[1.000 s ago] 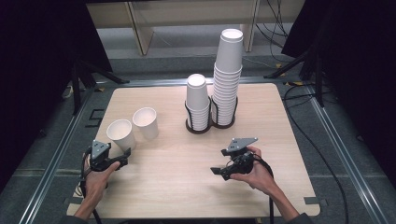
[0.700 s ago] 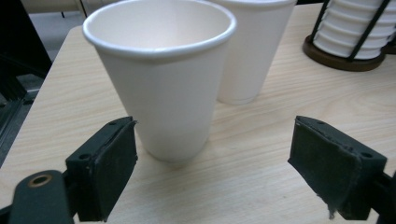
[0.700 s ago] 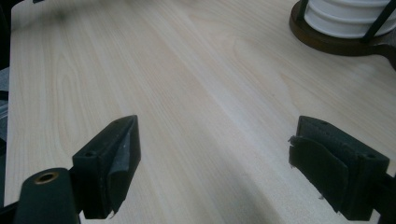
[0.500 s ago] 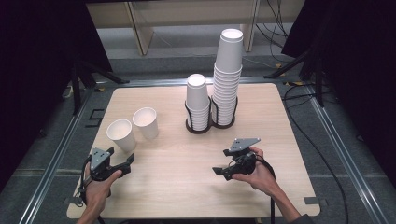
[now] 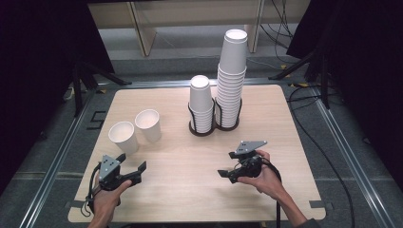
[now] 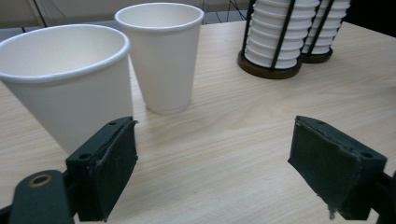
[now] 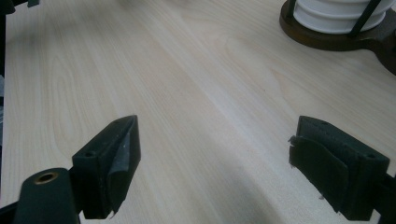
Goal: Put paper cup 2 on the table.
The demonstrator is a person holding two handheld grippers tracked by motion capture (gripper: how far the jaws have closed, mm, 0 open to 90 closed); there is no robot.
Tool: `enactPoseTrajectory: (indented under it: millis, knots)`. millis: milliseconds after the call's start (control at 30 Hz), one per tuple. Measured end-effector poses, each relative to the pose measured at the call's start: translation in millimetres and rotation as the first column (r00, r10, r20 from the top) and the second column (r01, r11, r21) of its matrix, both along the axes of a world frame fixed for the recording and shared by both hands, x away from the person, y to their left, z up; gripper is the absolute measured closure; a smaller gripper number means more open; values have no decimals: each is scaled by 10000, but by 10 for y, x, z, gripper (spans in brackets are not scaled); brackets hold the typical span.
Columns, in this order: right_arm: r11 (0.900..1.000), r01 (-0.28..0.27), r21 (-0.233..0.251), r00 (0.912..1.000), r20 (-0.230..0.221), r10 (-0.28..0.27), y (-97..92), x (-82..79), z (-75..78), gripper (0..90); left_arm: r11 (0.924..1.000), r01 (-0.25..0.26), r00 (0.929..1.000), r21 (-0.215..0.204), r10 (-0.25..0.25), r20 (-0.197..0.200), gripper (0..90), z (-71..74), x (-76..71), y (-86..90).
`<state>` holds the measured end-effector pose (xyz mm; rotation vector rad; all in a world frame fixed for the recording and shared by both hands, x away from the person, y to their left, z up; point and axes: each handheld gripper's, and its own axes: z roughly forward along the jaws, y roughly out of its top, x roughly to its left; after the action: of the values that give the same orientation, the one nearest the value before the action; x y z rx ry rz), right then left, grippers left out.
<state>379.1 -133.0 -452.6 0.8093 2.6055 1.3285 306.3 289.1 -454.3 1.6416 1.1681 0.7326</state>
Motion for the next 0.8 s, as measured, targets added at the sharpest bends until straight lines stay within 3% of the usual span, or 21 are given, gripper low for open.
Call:
enactPoseTrajectory:
  millis: [167, 233, 333, 367, 567, 800]
  knots:
    - [10000, 82, 22, 9999, 90, -82, -14, 2, -6, 160, 9995, 310, 9995, -4, -310, 5, 144, 14, -51, -84]
    - [9998, -109, 188, 9996, -239, 114, -12, 4, -17, 160, 9988, 484, 9988, -61, -484, 43, 144, 10, -68, -123]
    - [9998, 194, 16, 9995, -244, -194, -21, -19, -7, 160, 9977, 668, 9978, -82, -668, 25, 144, 8, -95, -177]
    - [10000, 75, -4, 10000, 17, -75, -27, -7, -10, 160, 9970, 759, 9971, -125, -758, 118, 144, 2, -99, -194]
    - [9999, 110, -17, 9999, -8, -110, -40, -1, -25, 160, 9951, 982, 9951, -82, -983, -58, 144, 7, -164, -281]
    - [9997, 230, 86, 9997, -103, -229, -62, -6, -35, 159, 9907, 1357, 9907, -123, -1357, 12, 144, -11, -223, -371]
